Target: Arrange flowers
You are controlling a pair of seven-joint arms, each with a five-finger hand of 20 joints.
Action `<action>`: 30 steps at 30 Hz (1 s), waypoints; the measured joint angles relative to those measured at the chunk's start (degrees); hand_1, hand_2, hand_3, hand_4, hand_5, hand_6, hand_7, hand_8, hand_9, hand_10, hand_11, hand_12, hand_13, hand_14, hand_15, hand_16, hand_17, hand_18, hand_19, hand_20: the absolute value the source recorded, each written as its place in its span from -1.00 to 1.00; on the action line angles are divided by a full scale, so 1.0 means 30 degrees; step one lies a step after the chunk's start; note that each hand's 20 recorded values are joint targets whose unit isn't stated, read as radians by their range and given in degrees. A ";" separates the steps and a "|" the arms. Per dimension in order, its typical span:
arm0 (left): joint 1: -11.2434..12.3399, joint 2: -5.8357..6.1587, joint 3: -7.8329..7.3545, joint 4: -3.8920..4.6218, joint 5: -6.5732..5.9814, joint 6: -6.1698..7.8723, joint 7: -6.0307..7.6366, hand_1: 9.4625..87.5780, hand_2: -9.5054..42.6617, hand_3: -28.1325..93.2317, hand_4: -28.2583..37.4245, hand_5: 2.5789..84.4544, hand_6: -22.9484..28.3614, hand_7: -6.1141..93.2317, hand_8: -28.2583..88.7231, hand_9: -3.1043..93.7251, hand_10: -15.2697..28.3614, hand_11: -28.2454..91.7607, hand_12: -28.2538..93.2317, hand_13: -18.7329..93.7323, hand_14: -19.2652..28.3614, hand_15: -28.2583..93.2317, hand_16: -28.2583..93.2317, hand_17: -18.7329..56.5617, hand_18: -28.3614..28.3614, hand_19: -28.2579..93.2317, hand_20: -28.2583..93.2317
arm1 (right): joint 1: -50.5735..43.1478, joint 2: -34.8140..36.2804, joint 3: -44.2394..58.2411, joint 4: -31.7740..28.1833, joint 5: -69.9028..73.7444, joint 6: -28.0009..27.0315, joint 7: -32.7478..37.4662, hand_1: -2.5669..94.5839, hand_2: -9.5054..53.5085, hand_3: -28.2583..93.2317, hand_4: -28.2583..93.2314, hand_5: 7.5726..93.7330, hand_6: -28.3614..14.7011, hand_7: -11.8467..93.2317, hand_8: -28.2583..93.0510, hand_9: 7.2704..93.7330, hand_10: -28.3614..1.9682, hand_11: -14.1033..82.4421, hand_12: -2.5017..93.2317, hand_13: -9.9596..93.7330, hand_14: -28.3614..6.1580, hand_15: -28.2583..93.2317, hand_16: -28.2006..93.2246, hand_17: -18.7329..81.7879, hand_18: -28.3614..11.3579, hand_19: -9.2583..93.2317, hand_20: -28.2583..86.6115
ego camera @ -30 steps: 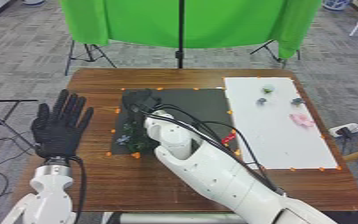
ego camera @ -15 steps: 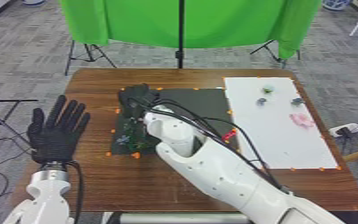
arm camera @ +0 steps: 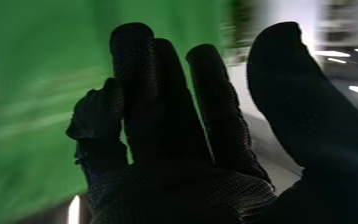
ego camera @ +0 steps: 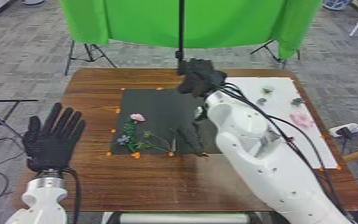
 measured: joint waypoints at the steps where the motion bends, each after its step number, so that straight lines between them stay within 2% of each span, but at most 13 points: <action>1: 0.0061 0.0000 -0.0030 -0.0033 0.0008 0.0071 0.0067 -0.69 -0.13 0.66 -1.00 -0.17 0.26 -0.72 -0.67 -0.32 0.43 -0.31 -0.40 -0.30 0.46 -0.18 -0.61 -0.72 0.45 -0.12 -0.39 | -0.0411 0.0666 0.0663 -0.0245 -0.0288 0.0043 0.0482 -0.13 -1.00 0.80 -1.00 0.09 0.06 -0.53 -0.72 0.13 -0.36 -0.38 -0.62 0.15 -0.28 0.36 -0.27 -0.11 -0.83 0.83 0.31; 7: 0.0399 0.0008 -0.0267 -0.0215 -0.0028 0.0369 0.0364 -0.70 -0.06 0.63 -1.00 -0.16 0.27 -0.72 -0.67 -0.32 0.43 -0.31 -0.40 -0.30 0.46 -0.19 -0.60 -0.72 0.45 -0.12 -0.39 | -0.3546 0.4364 0.5187 -0.1618 0.2021 -0.0133 0.3985 -0.13 -1.00 0.81 -1.00 0.08 0.06 -0.53 -0.72 0.04 -0.39 -0.41 -0.62 0.06 -0.31 0.27 -0.30 -0.12 -0.83 0.80 0.28; 11: 0.0476 0.0011 -0.0263 -0.0289 -0.0174 0.0718 0.0519 -0.71 -0.04 0.62 -1.00 -0.16 0.27 -0.72 -0.67 -0.32 0.43 -0.31 -0.40 -0.30 0.47 -0.18 -0.60 -0.73 0.45 -0.12 -0.39 | -0.5391 0.5781 0.7356 -0.1488 0.2449 -0.0290 0.4722 -0.13 -1.00 0.82 -1.00 0.06 0.05 -0.52 -0.72 -0.01 -0.40 -0.42 -0.63 0.02 -0.31 0.21 -0.32 -0.13 -0.84 0.79 0.26; 14: 0.0478 0.0010 -0.0245 -0.0289 -0.0207 0.0786 0.0524 -0.71 -0.04 0.62 -1.00 -0.16 0.27 -0.72 -0.67 -0.32 0.43 -0.31 -0.40 -0.30 0.47 -0.18 -0.60 -0.73 0.45 -0.12 -0.39 | -0.6158 0.5886 0.8054 -0.1013 0.2372 -0.0293 0.5096 -0.12 -1.00 0.83 -1.00 0.05 0.06 -0.52 -0.73 -0.02 -0.40 -0.43 -0.63 0.02 -0.31 0.20 -0.32 -0.13 -0.84 0.79 0.26; 18: 0.0463 0.0010 -0.0226 -0.0289 -0.0191 0.0786 0.0508 -0.72 -0.04 0.62 -1.00 -0.16 0.27 -0.72 -0.67 -0.32 0.43 -0.31 -0.40 -0.30 0.47 -0.18 -0.60 -0.73 0.45 -0.12 -0.39 | -0.6662 0.5644 0.8151 -0.0380 0.2327 -0.0464 0.6081 -0.12 -1.00 0.84 -1.00 -0.06 0.05 -0.51 -0.73 -0.13 -0.42 -0.45 -0.64 -0.03 -0.32 0.18 -0.32 -0.15 -0.86 0.79 0.25; 23: 0.0438 -0.0005 -0.0172 -0.0283 -0.0161 0.0785 0.0481 -0.74 -0.05 0.69 -1.00 -0.16 0.27 -0.72 -0.67 -0.32 0.43 -0.31 -0.40 -0.30 0.47 -0.18 -0.60 -0.73 0.45 -0.12 -0.39 | -0.6899 0.5440 0.8186 0.0265 0.2654 -0.2059 0.6899 -0.10 -1.00 0.85 -1.00 -0.03 0.08 -0.46 -0.74 -0.13 -0.37 -0.44 -0.63 -0.02 -0.28 0.19 -0.31 -0.14 -0.84 0.80 0.25; 26: 0.0438 -0.0018 -0.0171 -0.0283 -0.0135 0.0796 0.0455 -0.70 -0.10 0.74 -1.00 -0.16 0.27 -0.72 -0.67 -0.32 0.43 -0.31 -0.40 -0.30 0.47 -0.18 -0.60 -0.73 0.45 -0.11 -0.39 | -0.7090 0.5377 0.8214 0.0540 0.2845 -0.2298 0.6874 -0.04 -1.00 0.85 -1.00 0.07 0.16 -0.36 -0.77 -0.01 -0.22 -0.37 -0.62 0.11 -0.15 0.27 -0.30 -0.10 -0.79 0.85 0.25; 28: 0.0441 -0.0032 -0.0175 -0.0283 -0.0046 0.0829 0.0432 -0.69 -0.11 0.74 -1.00 -0.16 0.27 -0.71 -0.67 -0.31 0.43 -0.31 -0.40 -0.30 0.47 -0.18 -0.60 -0.73 0.45 -0.11 -0.39 | -0.7127 0.5331 0.8166 0.0885 0.2903 -0.2161 0.6727 0.05 -1.00 0.82 -1.00 0.21 0.23 -0.31 -0.80 0.18 -0.10 -0.30 -0.61 0.25 -0.04 0.27 -0.26 -0.07 -0.77 0.86 0.25; 30: 0.0443 -0.0061 -0.0178 -0.0284 0.0008 0.0847 0.0416 -0.68 -0.12 0.74 -1.00 -0.16 0.27 -0.71 -0.68 -0.31 0.43 -0.30 -0.40 -0.30 0.47 -0.18 -0.60 -0.73 0.45 -0.11 -0.39 | -0.7091 0.5304 0.8008 0.1333 0.2826 -0.1562 0.6444 0.21 -1.00 0.67 -1.00 0.37 0.29 -0.25 -0.69 0.42 0.03 -0.31 -0.50 0.39 0.15 0.18 -0.03 -0.05 -0.74 0.87 0.25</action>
